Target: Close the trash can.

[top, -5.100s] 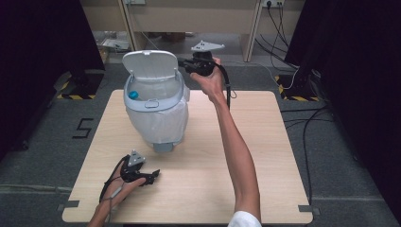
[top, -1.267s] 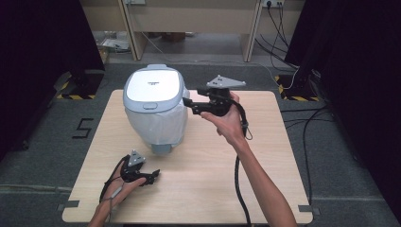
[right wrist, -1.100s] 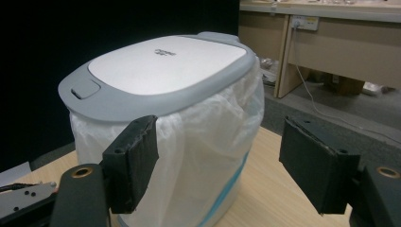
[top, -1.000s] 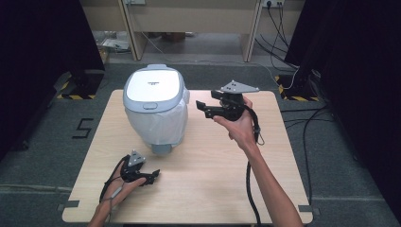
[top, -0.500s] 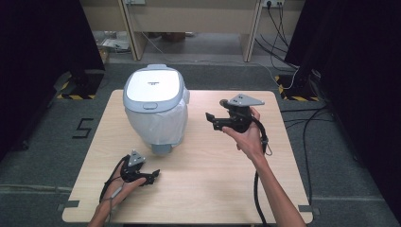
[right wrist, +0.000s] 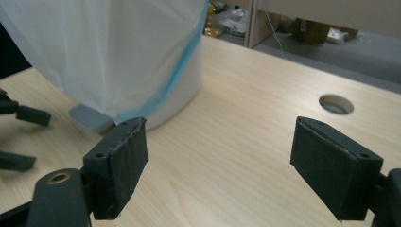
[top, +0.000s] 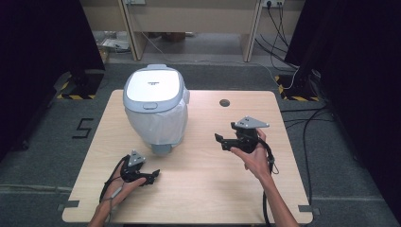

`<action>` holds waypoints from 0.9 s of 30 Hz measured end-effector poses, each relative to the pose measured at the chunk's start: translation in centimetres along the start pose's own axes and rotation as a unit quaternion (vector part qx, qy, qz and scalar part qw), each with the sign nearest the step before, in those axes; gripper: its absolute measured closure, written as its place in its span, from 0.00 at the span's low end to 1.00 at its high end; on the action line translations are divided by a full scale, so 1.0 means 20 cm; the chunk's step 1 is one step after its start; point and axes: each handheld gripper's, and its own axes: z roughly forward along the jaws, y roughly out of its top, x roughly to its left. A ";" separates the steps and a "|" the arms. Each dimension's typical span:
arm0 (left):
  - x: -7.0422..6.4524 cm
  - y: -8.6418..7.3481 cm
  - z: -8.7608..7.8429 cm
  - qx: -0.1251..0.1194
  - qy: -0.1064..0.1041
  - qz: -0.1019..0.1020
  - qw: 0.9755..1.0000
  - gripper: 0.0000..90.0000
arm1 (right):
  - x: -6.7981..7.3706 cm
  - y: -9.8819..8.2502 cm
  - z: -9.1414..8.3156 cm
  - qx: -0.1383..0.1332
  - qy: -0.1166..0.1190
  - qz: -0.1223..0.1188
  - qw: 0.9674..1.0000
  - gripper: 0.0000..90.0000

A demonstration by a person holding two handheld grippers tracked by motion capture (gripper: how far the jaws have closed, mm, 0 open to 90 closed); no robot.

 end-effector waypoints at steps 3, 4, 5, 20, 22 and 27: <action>0.00 0.00 0.00 0.000 0.000 0.000 1.000 0.15 | 0.00 -0.05 0.00 0.005 -0.002 0.000 1.000 0.22; 0.00 0.00 0.00 0.000 0.000 0.000 1.000 0.15 | 0.01 -0.09 0.01 0.011 0.001 0.003 1.000 0.21; 0.00 0.00 0.00 0.000 0.000 0.000 1.000 0.15 | 0.01 -0.11 0.01 0.017 0.001 0.000 1.000 0.21; 0.00 0.00 0.00 0.000 0.000 0.000 1.000 0.15 | 0.06 -0.33 0.07 0.068 -0.033 -0.028 0.997 0.22; 0.00 0.00 0.00 0.000 0.000 0.000 1.000 0.15 | 0.06 -0.35 0.08 0.084 -0.035 -0.038 0.995 0.23; 0.00 0.00 0.00 -0.002 -0.001 -0.001 1.000 0.15 | 0.08 -0.41 0.09 0.098 -0.037 -0.028 0.994 0.25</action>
